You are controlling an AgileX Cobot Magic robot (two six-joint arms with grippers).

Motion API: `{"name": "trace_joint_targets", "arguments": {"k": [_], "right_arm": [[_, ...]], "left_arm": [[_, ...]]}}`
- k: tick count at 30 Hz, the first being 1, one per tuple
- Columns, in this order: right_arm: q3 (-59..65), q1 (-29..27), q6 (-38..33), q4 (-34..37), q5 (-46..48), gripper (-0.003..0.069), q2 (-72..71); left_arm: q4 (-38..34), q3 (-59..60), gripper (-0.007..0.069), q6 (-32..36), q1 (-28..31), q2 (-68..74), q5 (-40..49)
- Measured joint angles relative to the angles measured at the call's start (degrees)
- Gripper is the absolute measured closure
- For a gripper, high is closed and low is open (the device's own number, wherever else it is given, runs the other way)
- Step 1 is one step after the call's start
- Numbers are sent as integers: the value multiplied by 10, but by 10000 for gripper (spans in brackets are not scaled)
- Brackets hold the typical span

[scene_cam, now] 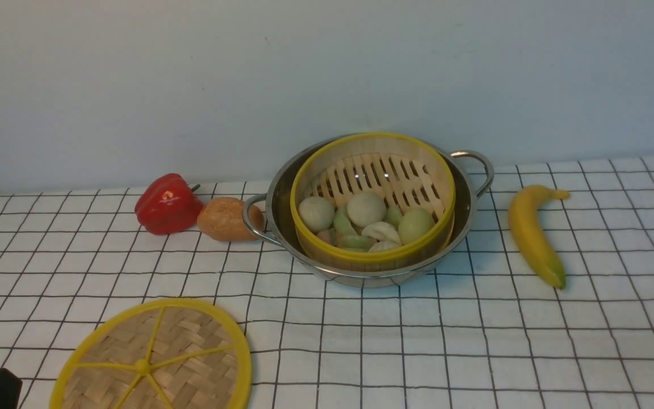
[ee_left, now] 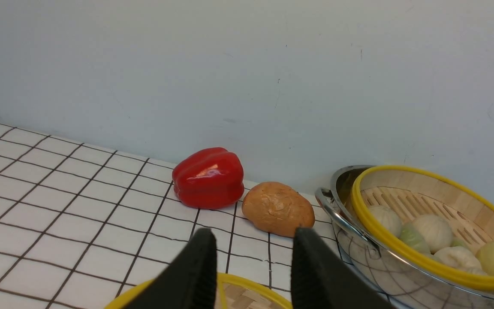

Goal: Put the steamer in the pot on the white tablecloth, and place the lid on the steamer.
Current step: 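Grasp the bamboo steamer lid lying on the table by its centre knob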

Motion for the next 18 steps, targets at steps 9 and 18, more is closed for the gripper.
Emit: {"name": "trace_joint_targets", "arguments": {"k": [9,18], "right_arm": [[59,47,19,3,47,433,-88],[59,103,18,23,52,420,-88]], "left_arm": [[0,0,382,0,0,0,0],[0,0,382,0,0,0,0]]}}
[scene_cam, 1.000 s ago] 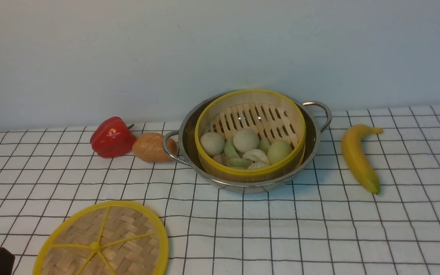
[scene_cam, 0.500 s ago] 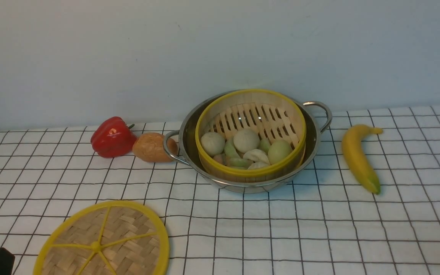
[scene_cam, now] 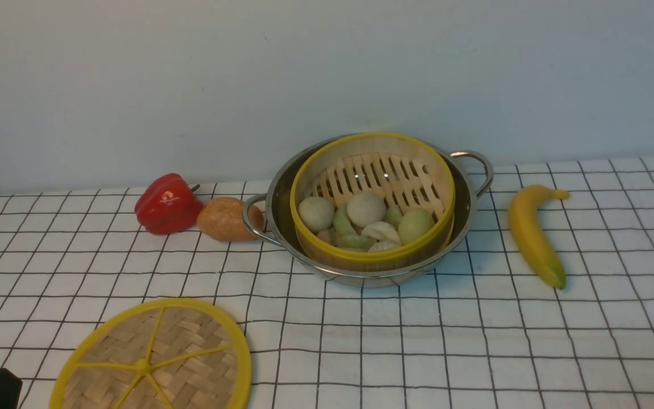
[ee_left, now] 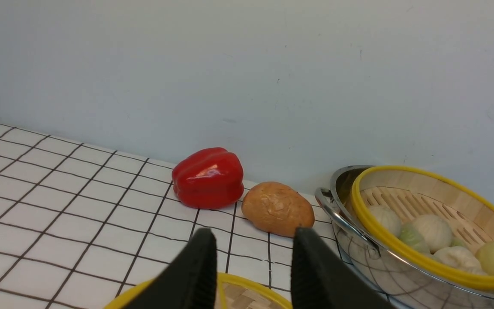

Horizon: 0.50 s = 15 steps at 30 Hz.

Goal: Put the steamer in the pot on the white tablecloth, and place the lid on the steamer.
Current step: 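Grasp the bamboo steamer lid lying on the table by its centre knob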

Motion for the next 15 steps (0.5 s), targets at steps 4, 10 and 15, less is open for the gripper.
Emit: {"name": "trace_joint_targets", "arguments": {"k": [4,10,15], "right_arm": [[0,0,0,6,-1,419,0],[0,0,0,8,-1,419,0],[0,0,0,8,-1,419,0]], "left_arm": [[0,0,382,0,0,0,0],[0,0,382,0,0,0,0],[0,0,382,0,0,0,0]]}}
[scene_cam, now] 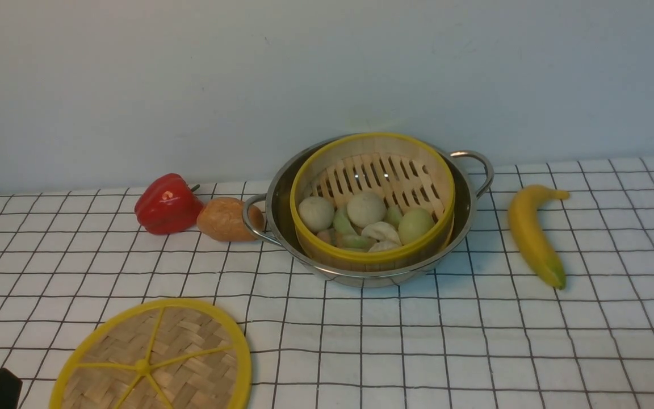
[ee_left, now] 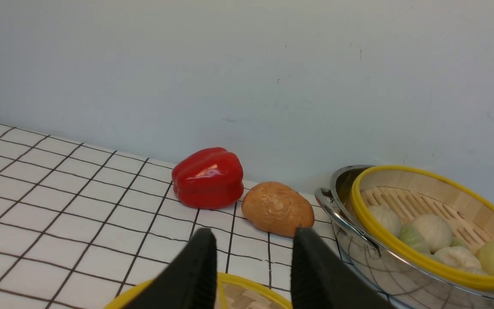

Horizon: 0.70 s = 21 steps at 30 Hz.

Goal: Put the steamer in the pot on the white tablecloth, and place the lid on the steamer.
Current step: 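Grasp the bamboo steamer lid lying on the table by its centre knob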

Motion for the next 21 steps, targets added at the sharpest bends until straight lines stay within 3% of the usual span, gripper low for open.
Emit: {"name": "trace_joint_targets", "arguments": {"k": [11,21], "right_arm": [[0,0,0,0,-1,419,0],[1,0,0,0,-1,419,0]], "left_arm": [[-2,0,382,-1,0,0,-58],[-6,-70,382,-7,0,-1,16]]}}
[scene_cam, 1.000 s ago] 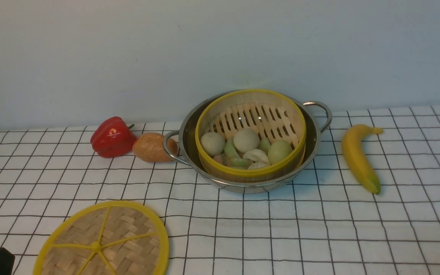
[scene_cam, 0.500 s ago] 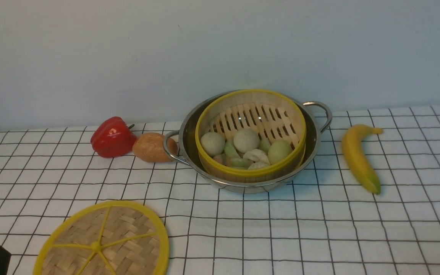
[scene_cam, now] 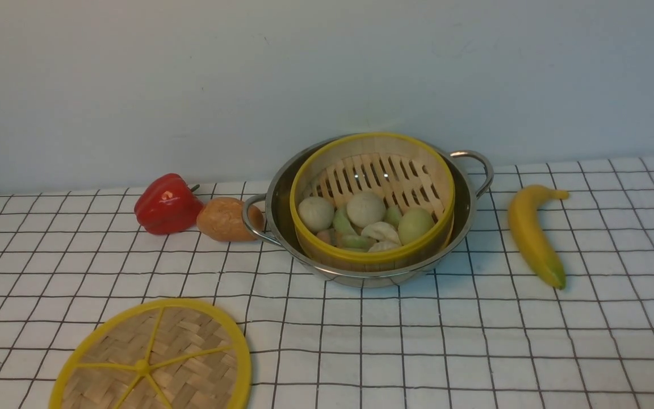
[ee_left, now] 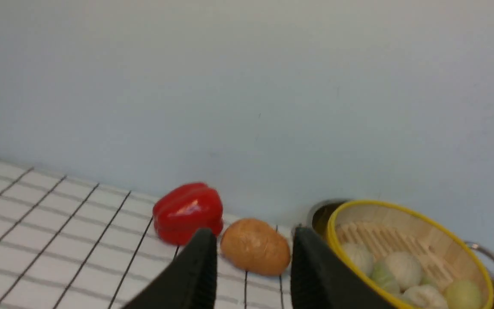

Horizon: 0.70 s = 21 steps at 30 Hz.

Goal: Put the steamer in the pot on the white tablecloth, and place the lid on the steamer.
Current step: 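Grasp the bamboo steamer lid lying on the table by its centre knob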

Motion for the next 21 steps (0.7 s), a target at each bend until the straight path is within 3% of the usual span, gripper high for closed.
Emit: {"name": "trace_joint_targets", "arguments": {"k": [4,8,10,15,21], "right_arm": [[0,0,0,0,-1,419,0],[0,0,0,0,-1,419,0],[0,0,0,0,-1,419,0],[0,0,0,0,-1,419,0],[0,0,0,0,-1,419,0]], "left_arm": [[2,-53,382,1,0,8,9],[20,-116,382,5,0,63,114],[45,-151,382,5,0,148,230],[86,-222,382,5,0,332,344],[91,-309,382,37,0,545,379]]}}
